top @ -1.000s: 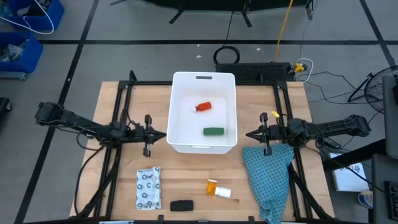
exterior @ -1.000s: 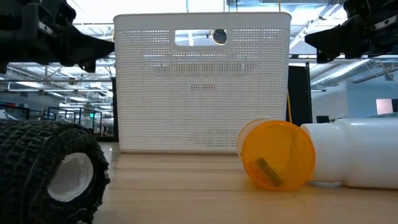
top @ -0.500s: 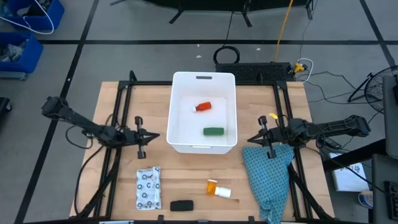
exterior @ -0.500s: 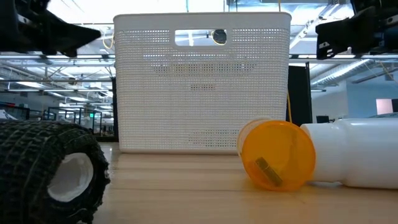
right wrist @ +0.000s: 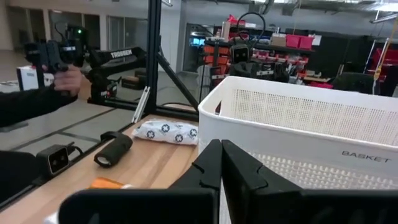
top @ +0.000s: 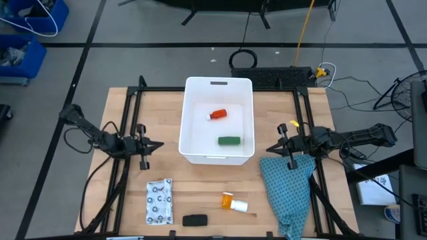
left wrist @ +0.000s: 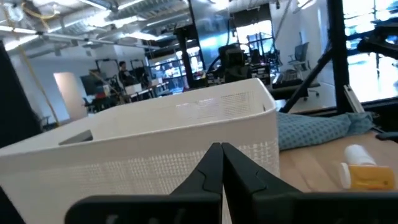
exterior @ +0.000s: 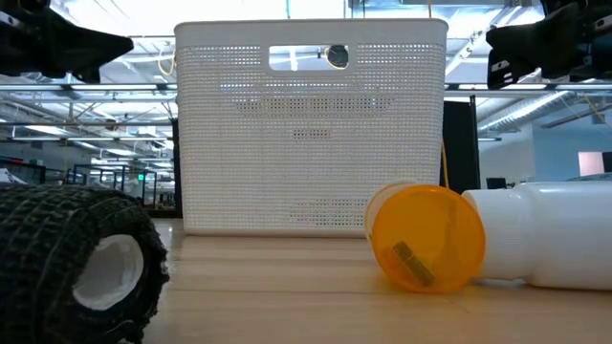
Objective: Pick & place medical supplies in basket/bin
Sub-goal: Put the white medicine bottle into the basket
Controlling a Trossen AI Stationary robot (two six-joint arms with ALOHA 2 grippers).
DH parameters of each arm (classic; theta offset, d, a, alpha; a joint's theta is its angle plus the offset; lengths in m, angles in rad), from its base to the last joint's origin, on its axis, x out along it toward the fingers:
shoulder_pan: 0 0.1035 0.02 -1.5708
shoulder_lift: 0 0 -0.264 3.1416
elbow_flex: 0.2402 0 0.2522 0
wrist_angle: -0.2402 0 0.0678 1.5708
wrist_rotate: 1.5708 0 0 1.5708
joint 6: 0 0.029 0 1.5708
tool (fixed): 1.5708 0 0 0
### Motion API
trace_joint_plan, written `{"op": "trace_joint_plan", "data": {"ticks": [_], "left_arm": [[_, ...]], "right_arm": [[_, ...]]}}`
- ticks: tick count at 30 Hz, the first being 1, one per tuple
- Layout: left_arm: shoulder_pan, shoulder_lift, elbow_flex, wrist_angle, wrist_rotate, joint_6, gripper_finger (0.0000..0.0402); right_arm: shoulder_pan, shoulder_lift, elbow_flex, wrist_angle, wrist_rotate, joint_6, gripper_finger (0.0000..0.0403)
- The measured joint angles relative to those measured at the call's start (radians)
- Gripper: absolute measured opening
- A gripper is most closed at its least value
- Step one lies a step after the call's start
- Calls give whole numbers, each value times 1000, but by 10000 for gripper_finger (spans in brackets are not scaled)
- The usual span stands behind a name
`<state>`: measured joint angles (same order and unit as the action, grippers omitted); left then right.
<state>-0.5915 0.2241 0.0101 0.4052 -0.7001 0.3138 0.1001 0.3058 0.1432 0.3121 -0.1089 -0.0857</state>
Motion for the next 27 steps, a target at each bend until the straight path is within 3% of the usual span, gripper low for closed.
{"op": "trace_joint_plan", "data": {"ticks": [8, 14, 17, 22, 27], "left_arm": [[0, 0, 0, 2, -40, -2, 27], [0, 0, 0, 16, -44, 35, 28], [0, 0, 0, 15, -44, 47, 20], [0, 0, 0, 16, -44, 50, 4], [0, 0, 0, 15, -44, 46, 16]], "right_arm": [[10, 6, 0, 70, 0, 73, 0], [173, 106, 66, 155, 47, 7, 0], [304, 222, 145, 155, 149, -58, 0], [520, 470, 314, 134, 450, -167, 4], [642, 719, 578, -153, 681, -114, 36]]}}
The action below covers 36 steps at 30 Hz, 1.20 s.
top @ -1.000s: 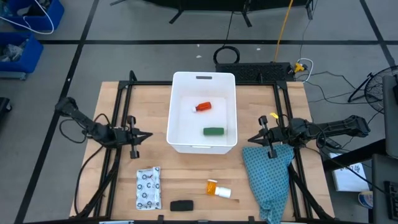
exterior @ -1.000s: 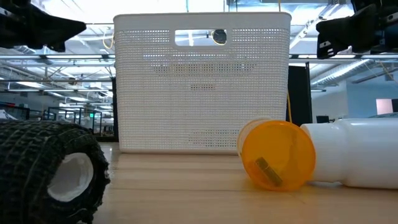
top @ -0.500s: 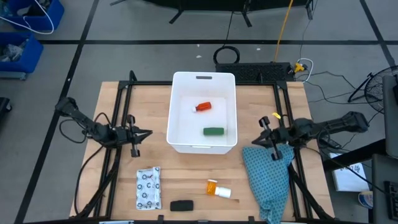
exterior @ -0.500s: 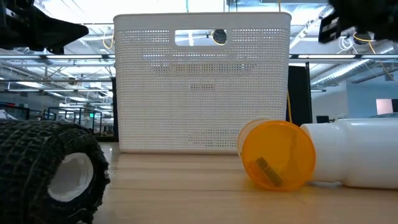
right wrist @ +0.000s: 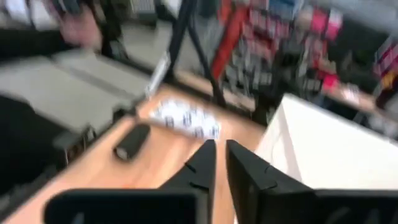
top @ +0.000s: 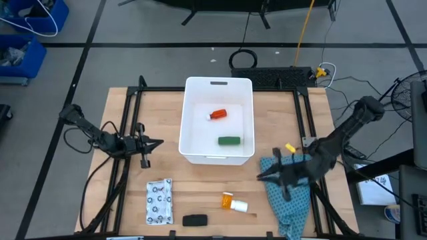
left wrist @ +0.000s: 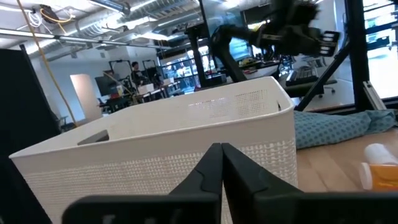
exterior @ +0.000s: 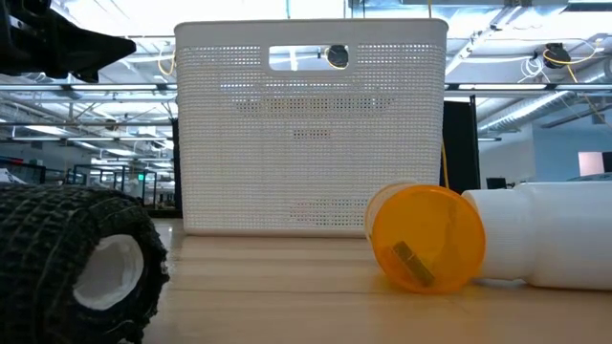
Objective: Pick & place medical supplies in basket/bin
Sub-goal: Put the white medicine bottle into the basket
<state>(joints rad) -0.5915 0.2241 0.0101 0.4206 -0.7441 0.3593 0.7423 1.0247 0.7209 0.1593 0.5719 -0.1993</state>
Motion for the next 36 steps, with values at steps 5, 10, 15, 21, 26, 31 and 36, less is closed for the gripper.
{"op": "trace_joint_plan", "data": {"ticks": [5, 10, 15, 21, 26, 31, 36], "left_arm": [[0, 0, 0, 0, 0, -6, 34], [0, 0, 0, 0, 0, -17, 35], [0, 0, 1, 0, 1, -22, 27], [0, 0, 1, -1, 1, -22, 9], [0, 0, 1, -1, 1, -23, 6], [0, 0, 1, -1, 1, -23, 28], [0, 0, 1, -1, 2, -23, 43]], "right_arm": [[35, 228, 243, -290, 94, 192, 116], [42, 389, 399, -439, 41, 355, 208], [26, 495, 434, -492, -118, 530, 257], [-4, 586, 434, -522, -195, 670, 263], [-23, 689, 434, -507, -238, 729, 263], [-23, 772, 434, -460, -270, 761, 263], [-23, 810, 434, -427, -270, 790, 263]]}}
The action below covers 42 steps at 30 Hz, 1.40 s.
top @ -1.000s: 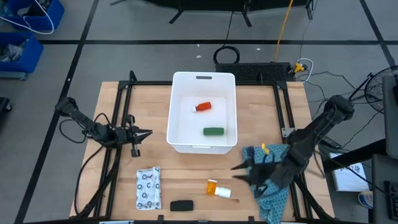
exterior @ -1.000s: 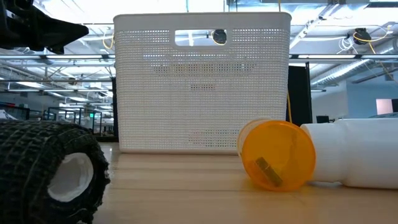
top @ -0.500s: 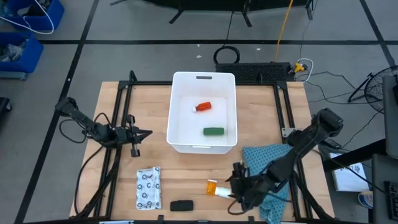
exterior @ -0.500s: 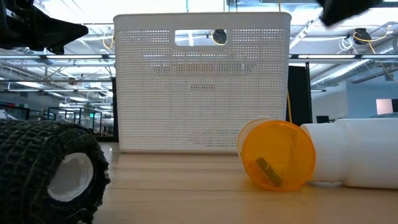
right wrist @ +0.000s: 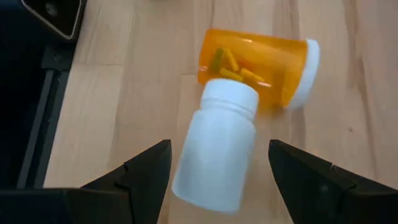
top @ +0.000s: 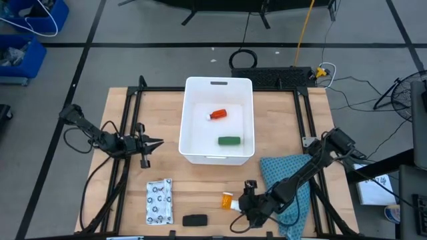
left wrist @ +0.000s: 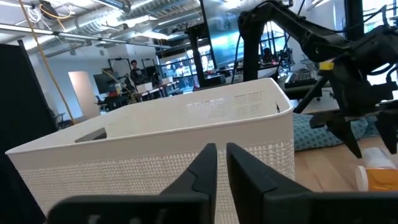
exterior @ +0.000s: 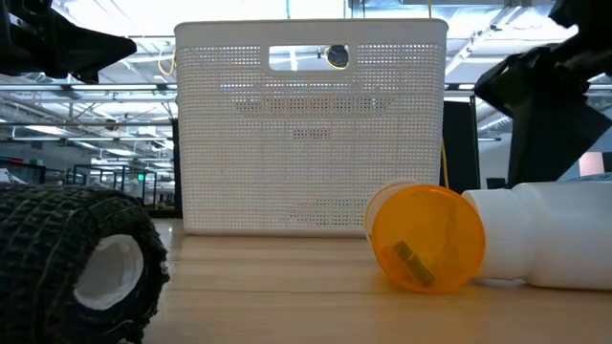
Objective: Pick & place medical supplies in basket/bin
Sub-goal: Put the white medicine bottle into the basket
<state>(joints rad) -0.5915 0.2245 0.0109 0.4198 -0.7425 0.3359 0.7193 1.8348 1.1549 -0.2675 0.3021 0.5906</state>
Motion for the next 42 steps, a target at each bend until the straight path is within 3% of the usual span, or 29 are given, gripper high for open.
{"op": "trace_joint_plan", "data": {"ticks": [13, 16, 21, 26, 34, 42], "left_arm": [[0, 0, 0, 0, 0, 0, 47], [0, 0, 0, 0, 0, 0, 47], [0, 0, 0, 0, 0, -5, 47], [0, 0, 0, 0, 4, -18, 47], [0, 0, 0, -6, 4, -25, 47], [0, 0, 0, -6, 8, -31, 47]], "right_arm": [[-24, 57, 0, 18, -70, -7, 261], [-38, 57, 0, 16, -76, -3, 240], [-58, 56, 0, 14, -94, -8, 165], [-60, 17, -2, 9, -93, -69, 159], [-49, -206, -16, 14, -63, -269, 180], [-53, -598, -198, 135, -66, -522, 161]]}}
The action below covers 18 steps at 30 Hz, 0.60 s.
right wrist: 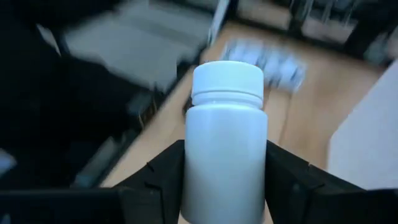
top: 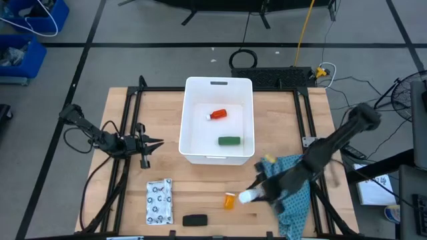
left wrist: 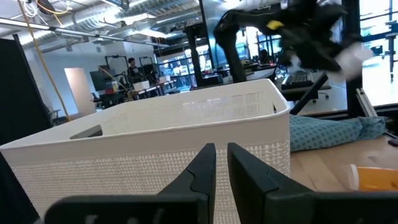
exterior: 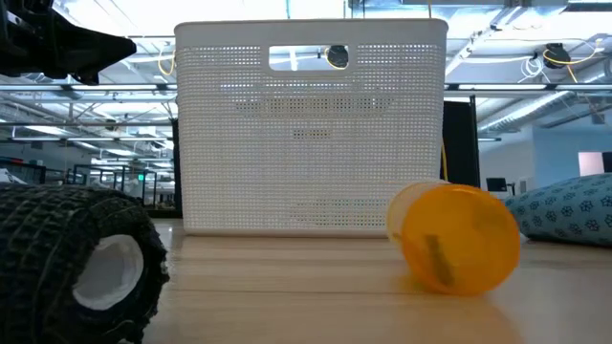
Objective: Pick & place medical supplies in basket/bin
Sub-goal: Put the white medicine bottle into the basket
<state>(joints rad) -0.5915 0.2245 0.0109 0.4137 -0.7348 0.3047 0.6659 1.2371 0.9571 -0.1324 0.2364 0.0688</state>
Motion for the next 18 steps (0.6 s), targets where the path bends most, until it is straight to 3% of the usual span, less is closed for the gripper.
{"op": "trace_joint_plan", "data": {"ticks": [9, 18], "left_arm": [[0, 0, 0, -8, 0, 0, 47], [0, 0, 0, -7, 0, -4, 47]], "right_arm": [[-78, -479, -248, 124, 107, -131, 169], [-207, -733, -524, 263, 130, -121, 167]]}}
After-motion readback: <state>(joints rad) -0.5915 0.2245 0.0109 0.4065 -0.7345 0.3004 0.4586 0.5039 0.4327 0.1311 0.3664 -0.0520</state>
